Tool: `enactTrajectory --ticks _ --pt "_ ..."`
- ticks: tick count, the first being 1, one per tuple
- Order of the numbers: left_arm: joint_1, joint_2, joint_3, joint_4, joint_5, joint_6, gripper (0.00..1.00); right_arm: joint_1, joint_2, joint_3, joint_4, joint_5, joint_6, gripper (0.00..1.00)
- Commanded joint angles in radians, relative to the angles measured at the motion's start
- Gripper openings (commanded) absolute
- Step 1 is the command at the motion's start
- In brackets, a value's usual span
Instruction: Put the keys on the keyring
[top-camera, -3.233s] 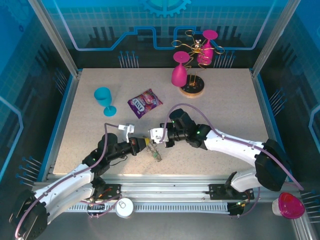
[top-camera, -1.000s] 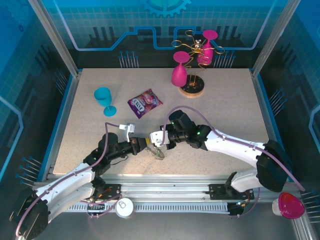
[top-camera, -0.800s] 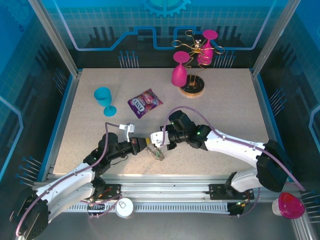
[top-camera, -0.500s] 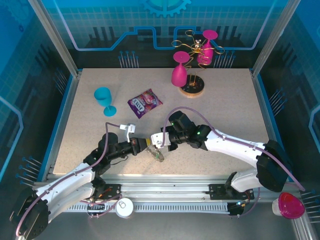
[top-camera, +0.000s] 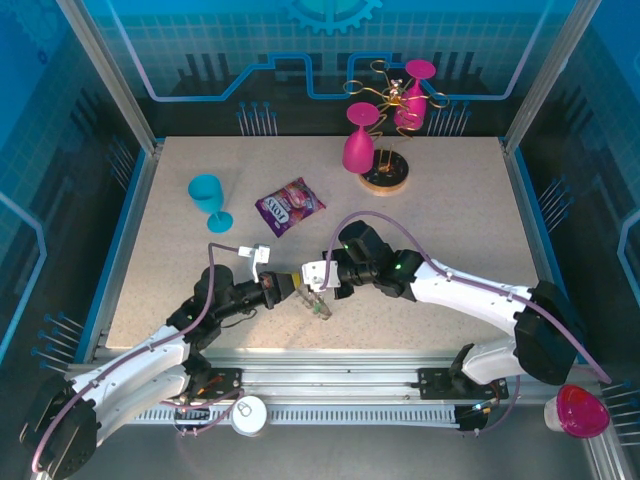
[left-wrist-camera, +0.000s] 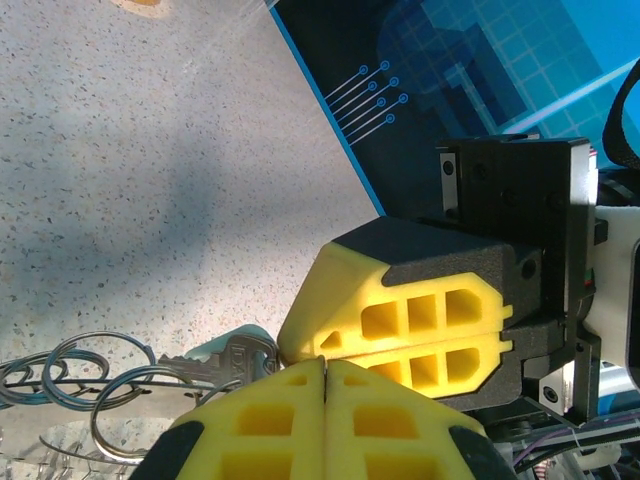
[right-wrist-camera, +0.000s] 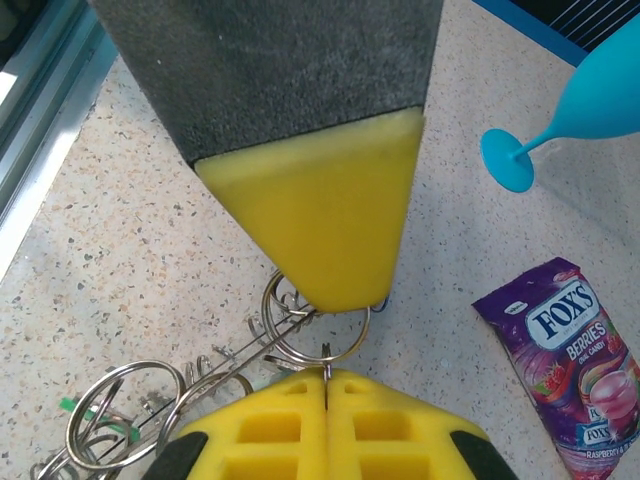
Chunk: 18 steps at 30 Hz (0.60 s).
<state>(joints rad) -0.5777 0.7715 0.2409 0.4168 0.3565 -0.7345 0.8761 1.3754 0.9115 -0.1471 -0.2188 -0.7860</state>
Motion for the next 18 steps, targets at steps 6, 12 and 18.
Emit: enactTrajectory --ticks 6,12,18 --pt "0.012 -0.013 0.024 0.036 -0.023 0.001 0.0 -0.012 -0.058 -0.02 -0.009 -0.058 0.021 0.0" --pt "0.012 -0.02 0.022 0.037 -0.027 0.004 0.0 -0.012 -0.048 -0.009 -0.022 -0.086 0.03 0.0" --pt "0.012 -0.02 0.022 0.043 -0.024 0.006 0.0 -0.013 -0.029 0.006 -0.017 -0.095 0.046 0.0"
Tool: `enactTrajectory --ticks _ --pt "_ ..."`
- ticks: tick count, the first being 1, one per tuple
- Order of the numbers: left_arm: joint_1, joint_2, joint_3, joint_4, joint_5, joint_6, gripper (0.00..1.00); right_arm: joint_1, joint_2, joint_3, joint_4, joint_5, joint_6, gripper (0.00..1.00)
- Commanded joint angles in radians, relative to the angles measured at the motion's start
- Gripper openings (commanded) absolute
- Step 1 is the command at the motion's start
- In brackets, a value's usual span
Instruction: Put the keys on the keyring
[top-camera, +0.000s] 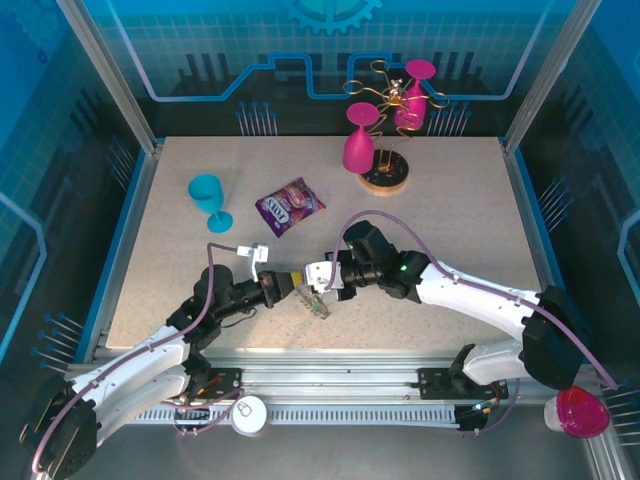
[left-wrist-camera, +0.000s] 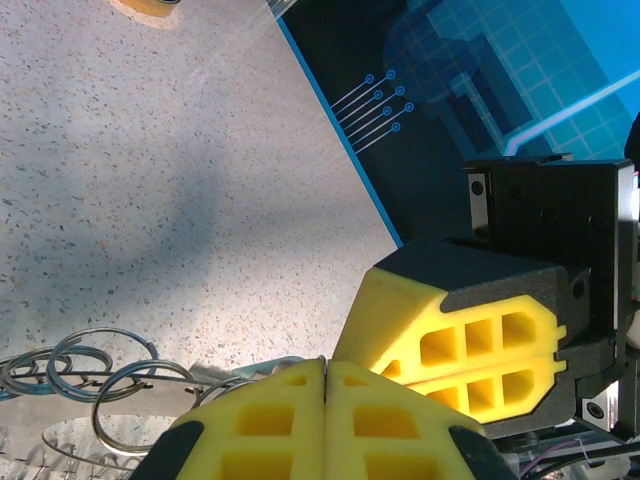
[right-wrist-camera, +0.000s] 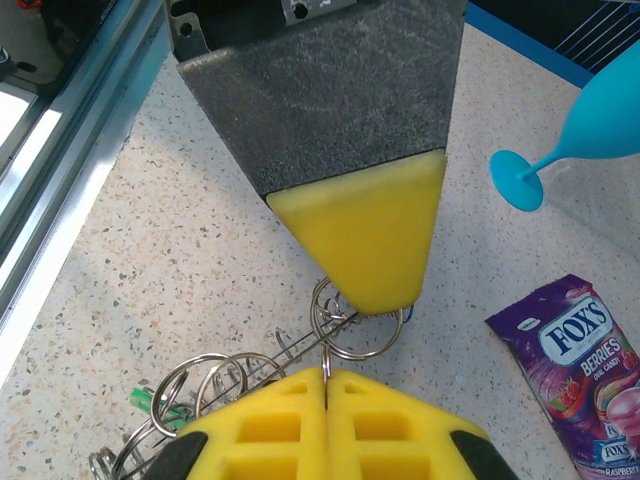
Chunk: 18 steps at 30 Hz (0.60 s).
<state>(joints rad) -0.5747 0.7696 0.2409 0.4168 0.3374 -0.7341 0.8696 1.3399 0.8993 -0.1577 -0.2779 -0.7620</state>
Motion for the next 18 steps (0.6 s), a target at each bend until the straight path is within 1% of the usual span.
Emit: enactTrajectory --ticks 1,6,11,18 --pt "0.01 -0.018 0.02 0.045 -0.005 0.007 0.0 -0.006 0.008 0.019 -0.005 -0.036 0.023 0.0" --pt "0.009 -0.014 0.017 0.061 -0.006 0.009 0.0 -0.007 0.015 0.028 -0.019 -0.056 0.033 0.0" --pt "0.008 -0.016 0.011 0.077 -0.017 0.032 0.0 -0.019 0.014 0.037 -0.041 -0.111 0.052 0.0" --pt "0.004 -0.042 -0.015 0.101 -0.024 0.078 0.0 -0.055 -0.002 0.036 -0.019 -0.1 0.116 0.0"
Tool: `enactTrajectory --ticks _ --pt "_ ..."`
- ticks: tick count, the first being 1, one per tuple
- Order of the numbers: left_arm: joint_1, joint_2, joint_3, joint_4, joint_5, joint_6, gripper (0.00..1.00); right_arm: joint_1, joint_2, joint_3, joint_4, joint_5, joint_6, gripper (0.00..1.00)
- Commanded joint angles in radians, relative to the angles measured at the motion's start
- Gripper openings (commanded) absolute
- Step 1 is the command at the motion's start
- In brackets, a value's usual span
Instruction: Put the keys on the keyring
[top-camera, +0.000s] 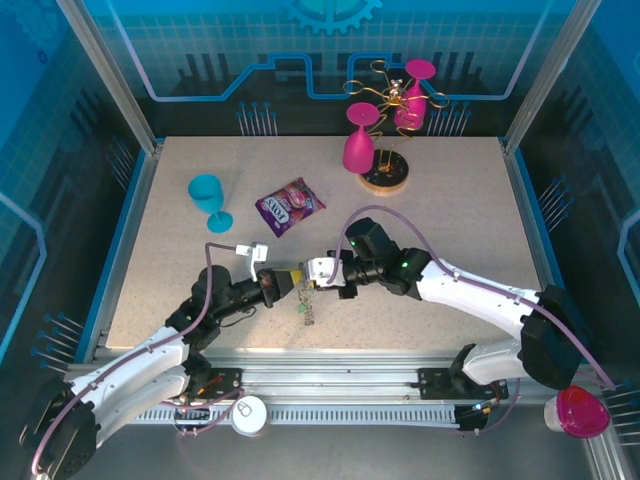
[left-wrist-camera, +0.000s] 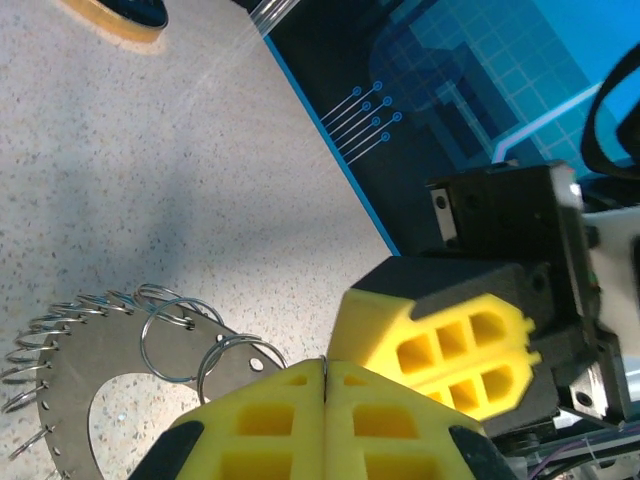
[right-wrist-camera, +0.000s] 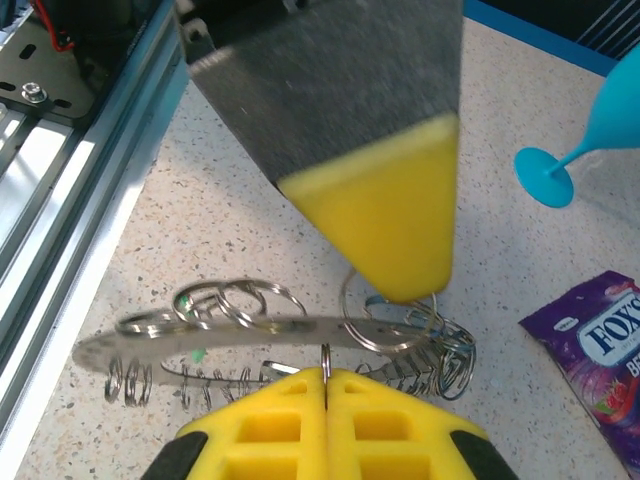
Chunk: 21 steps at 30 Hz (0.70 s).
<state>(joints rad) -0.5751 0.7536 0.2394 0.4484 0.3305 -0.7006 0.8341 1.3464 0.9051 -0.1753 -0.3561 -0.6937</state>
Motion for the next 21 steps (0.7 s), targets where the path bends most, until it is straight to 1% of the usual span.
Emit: enactTrajectory --ticks 1,3,5,12,21 --pt "0.005 -0.029 -0.017 0.071 -0.019 0.049 0.0 -0.02 -0.006 0.032 -0.001 0.0 0.049 0.0" --pt "0.003 -0.036 -0.025 0.083 -0.019 0.054 0.0 -0.02 0.004 0.038 0.006 0.067 0.059 0.0" --pt "0.003 -0.036 -0.028 0.084 -0.015 0.055 0.0 -0.021 0.009 0.04 0.026 0.106 0.075 0.0" --pt "0.003 -0.031 -0.032 0.093 -0.018 0.055 0.0 -0.008 0.023 0.052 0.074 0.095 0.117 0.0" --pt "0.002 -0.03 -0.034 0.104 -0.02 0.052 0.0 0.008 0.033 0.05 0.085 0.092 0.117 0.0"
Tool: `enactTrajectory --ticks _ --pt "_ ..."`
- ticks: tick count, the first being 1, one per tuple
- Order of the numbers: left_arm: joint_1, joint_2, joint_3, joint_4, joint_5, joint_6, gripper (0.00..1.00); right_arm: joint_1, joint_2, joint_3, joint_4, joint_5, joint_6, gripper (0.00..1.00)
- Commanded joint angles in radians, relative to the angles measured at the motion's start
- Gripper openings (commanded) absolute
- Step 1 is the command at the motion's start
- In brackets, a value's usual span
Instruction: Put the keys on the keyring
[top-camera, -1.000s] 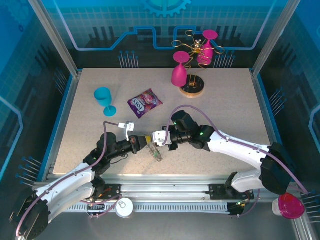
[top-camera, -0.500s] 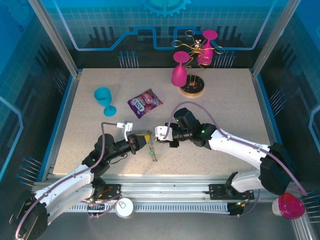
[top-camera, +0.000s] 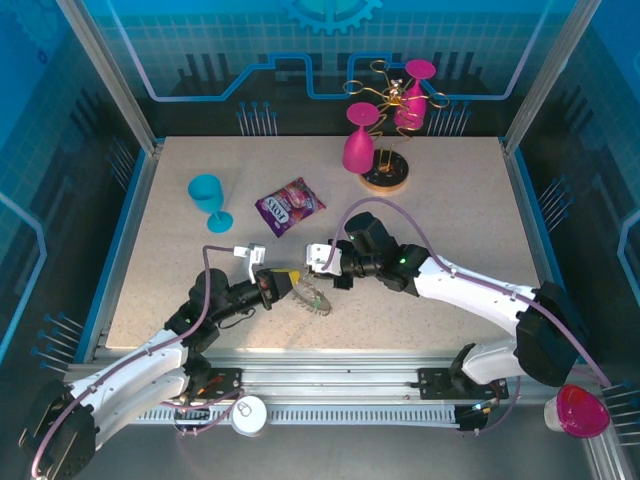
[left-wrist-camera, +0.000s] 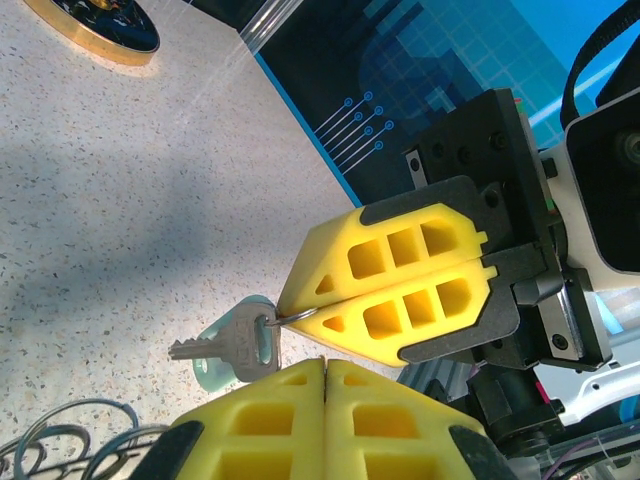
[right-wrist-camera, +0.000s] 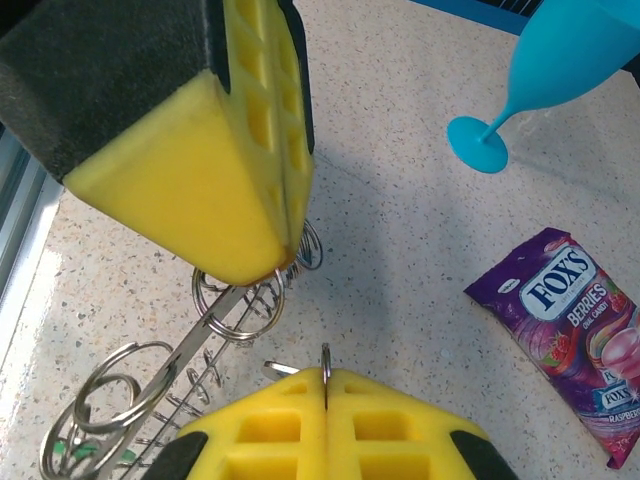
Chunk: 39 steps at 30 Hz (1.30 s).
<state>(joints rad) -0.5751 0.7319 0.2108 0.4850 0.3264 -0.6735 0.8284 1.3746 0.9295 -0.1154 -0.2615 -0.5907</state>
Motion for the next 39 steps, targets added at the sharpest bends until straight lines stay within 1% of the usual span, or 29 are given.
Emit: enactTrajectory --ticks 1,16,23,39 --pt "0.002 -0.008 -0.006 0.067 -0.016 0.023 0.0 0.015 0.003 0.024 0.028 -0.003 0.015 0.0" --pt "0.001 -0.004 -0.005 0.068 -0.026 0.017 0.0 0.021 -0.01 0.014 0.037 -0.02 0.011 0.0" --pt "0.002 -0.001 -0.004 0.057 -0.051 0.012 0.0 0.022 -0.03 0.006 -0.001 0.0 -0.011 0.0" --pt "0.003 0.004 0.003 0.041 -0.067 0.012 0.0 0.028 -0.038 0.001 0.005 -0.028 -0.015 0.0"
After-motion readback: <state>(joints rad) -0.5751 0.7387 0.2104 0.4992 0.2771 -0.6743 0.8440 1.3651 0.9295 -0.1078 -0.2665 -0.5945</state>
